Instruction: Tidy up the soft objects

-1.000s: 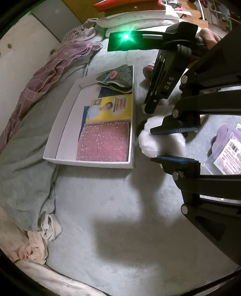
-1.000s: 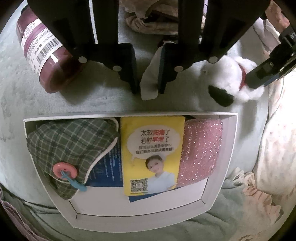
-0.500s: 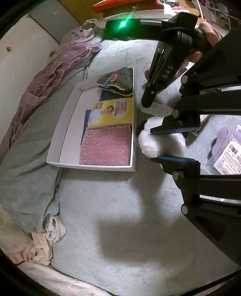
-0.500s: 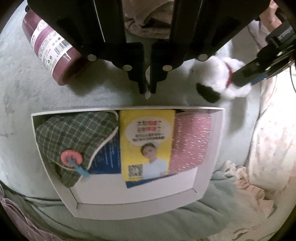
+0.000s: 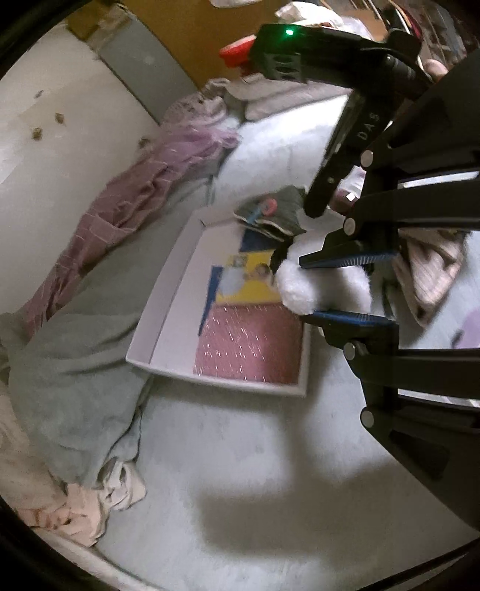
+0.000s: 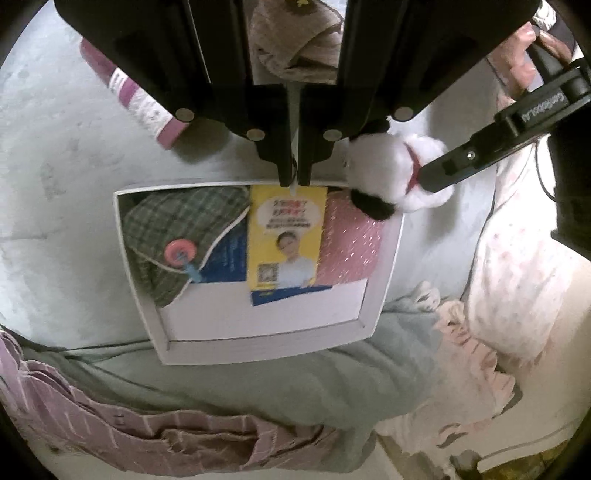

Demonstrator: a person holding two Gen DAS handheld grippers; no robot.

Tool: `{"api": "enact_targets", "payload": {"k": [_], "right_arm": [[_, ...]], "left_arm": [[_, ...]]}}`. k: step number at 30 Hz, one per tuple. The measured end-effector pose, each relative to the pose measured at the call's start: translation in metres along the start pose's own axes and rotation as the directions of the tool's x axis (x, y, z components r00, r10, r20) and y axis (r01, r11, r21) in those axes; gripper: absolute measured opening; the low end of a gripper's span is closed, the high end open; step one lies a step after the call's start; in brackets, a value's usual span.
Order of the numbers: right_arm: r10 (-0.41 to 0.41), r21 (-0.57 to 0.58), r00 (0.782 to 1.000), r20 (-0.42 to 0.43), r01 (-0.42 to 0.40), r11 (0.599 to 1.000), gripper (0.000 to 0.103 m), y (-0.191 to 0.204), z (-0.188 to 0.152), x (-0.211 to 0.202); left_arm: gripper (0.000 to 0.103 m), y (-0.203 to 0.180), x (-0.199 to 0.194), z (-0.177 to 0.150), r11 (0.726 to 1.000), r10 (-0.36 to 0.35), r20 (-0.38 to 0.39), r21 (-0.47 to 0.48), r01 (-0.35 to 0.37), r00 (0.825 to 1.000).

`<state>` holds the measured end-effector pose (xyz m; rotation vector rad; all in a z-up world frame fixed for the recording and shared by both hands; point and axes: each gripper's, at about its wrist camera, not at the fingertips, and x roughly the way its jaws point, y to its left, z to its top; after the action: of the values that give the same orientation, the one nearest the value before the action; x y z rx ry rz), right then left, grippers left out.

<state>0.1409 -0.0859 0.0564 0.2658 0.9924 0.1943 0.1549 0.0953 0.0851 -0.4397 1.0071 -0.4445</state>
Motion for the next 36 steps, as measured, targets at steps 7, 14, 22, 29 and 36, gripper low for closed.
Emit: {"api": "enact_targets", "payload": {"k": [7, 14, 22, 29, 36], "right_arm": [[-0.006, 0.047, 1.0, 0.019, 0.006, 0.999, 0.005, -0.014, 0.007, -0.004], [-0.014, 0.084, 0.999, 0.034, 0.011, 0.996, 0.005, -0.028, 0.01, -0.005], [-0.005, 0.099, 0.999, 0.04, 0.001, 0.995, 0.005, -0.036, 0.013, 0.0], [0.008, 0.091, 0.997, 0.076, -0.015, 0.996, 0.005, -0.037, 0.015, -0.001], [0.003, 0.091, 0.997, 0.082, -0.011, 0.996, 0.005, -0.039, 0.016, -0.001]], "left_arm": [[0.021, -0.015, 0.019, 0.0, 0.999, -0.041, 0.054, 0.012, 0.04, 0.998], [0.021, -0.012, 0.049, 0.002, 0.995, -0.097, 0.051, -0.034, 0.099, 0.994], [0.021, -0.012, 0.064, 0.003, 0.999, -0.012, 0.063, -0.034, 0.014, 0.998], [0.021, -0.019, 0.067, 0.001, 0.997, 0.076, 0.104, 0.006, -0.077, 0.992], [0.033, -0.027, 0.064, 0.0, 0.992, 0.106, 0.113, 0.055, -0.113, 0.988]]}}
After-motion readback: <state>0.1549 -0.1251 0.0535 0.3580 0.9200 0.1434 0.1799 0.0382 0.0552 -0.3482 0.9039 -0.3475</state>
